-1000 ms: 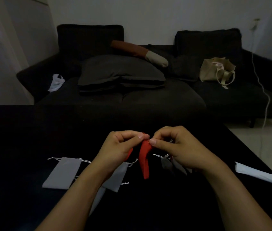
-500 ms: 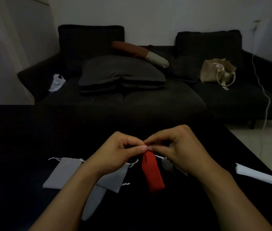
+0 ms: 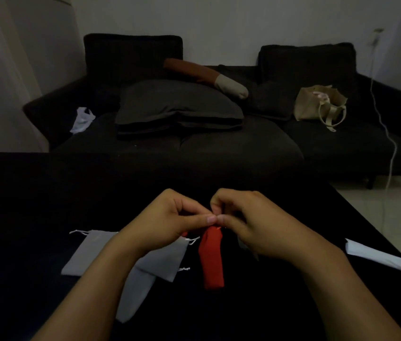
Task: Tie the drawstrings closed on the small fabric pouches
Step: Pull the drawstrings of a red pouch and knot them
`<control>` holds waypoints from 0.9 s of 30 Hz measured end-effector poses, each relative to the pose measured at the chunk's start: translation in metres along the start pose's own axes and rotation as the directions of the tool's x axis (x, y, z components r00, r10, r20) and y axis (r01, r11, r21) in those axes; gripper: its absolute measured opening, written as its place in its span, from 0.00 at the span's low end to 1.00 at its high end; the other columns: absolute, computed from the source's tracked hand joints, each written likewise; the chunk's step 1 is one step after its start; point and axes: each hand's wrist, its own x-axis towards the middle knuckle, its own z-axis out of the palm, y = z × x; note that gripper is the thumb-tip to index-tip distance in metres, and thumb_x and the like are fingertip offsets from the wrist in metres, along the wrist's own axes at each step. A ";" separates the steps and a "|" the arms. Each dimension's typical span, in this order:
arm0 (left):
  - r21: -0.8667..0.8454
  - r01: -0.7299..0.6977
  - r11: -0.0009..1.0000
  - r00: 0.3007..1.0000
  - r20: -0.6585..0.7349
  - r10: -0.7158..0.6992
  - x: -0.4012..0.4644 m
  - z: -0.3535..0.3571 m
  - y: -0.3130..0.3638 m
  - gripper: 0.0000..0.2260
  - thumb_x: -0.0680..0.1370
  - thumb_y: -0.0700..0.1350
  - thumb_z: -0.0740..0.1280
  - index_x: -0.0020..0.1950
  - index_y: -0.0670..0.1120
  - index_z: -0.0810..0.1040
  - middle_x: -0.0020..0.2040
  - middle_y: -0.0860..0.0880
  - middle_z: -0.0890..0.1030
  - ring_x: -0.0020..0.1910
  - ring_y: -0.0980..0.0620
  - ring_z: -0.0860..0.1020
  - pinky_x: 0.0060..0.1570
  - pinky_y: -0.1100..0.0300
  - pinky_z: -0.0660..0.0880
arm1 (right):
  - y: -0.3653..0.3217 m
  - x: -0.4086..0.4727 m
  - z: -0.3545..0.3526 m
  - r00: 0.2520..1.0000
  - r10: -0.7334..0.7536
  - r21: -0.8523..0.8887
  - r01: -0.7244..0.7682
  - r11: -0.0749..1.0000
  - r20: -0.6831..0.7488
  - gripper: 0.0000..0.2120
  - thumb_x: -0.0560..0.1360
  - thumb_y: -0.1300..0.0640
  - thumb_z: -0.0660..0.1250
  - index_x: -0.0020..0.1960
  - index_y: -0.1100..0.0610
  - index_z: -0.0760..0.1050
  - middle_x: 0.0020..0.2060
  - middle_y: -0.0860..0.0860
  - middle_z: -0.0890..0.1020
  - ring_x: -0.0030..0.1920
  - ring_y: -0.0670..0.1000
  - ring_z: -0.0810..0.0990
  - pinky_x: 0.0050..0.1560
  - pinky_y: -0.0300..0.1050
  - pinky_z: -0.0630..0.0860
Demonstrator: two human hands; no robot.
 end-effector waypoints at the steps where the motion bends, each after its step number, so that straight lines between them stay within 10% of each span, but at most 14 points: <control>1: -0.049 0.015 0.999 1.000 -0.015 -0.015 -0.001 -0.001 -0.001 0.10 0.70 0.49 0.74 0.47 0.45 0.87 0.43 0.44 0.87 0.44 0.51 0.85 0.44 0.63 0.79 | -0.001 -0.001 0.000 1.000 0.007 0.028 -0.008 1.000 0.022 0.05 0.78 0.55 0.66 0.45 0.48 0.73 0.37 0.48 0.80 0.37 0.45 0.78 0.41 0.49 0.78; 9: -0.342 0.053 0.938 0.997 -0.036 -0.069 -0.002 0.004 -0.003 0.09 0.67 0.45 0.78 0.45 0.45 0.86 0.41 0.41 0.86 0.40 0.50 0.86 0.39 0.64 0.79 | 0.000 -0.005 -0.006 0.998 0.039 0.365 -0.057 0.929 0.058 0.01 0.78 0.56 0.67 0.48 0.53 0.76 0.33 0.56 0.81 0.33 0.62 0.75 0.37 0.59 0.74; 14: -0.382 0.040 0.923 0.992 -0.098 -0.084 0.000 0.004 -0.001 0.12 0.65 0.46 0.79 0.47 0.51 0.85 0.45 0.41 0.86 0.44 0.49 0.86 0.41 0.63 0.79 | 0.011 -0.009 -0.014 0.991 0.130 0.566 -0.093 0.819 -0.026 0.11 0.71 0.66 0.73 0.52 0.59 0.81 0.33 0.56 0.84 0.34 0.49 0.82 0.38 0.39 0.79; 27: -0.102 0.026 0.994 0.995 -0.090 -0.036 0.000 0.011 0.002 0.09 0.70 0.44 0.72 0.48 0.43 0.86 0.45 0.43 0.87 0.45 0.49 0.85 0.44 0.64 0.78 | -0.003 0.000 -0.002 0.975 -0.074 0.036 0.083 0.996 -0.211 0.04 0.69 0.55 0.77 0.44 0.49 0.85 0.39 0.45 0.82 0.41 0.42 0.81 0.43 0.40 0.78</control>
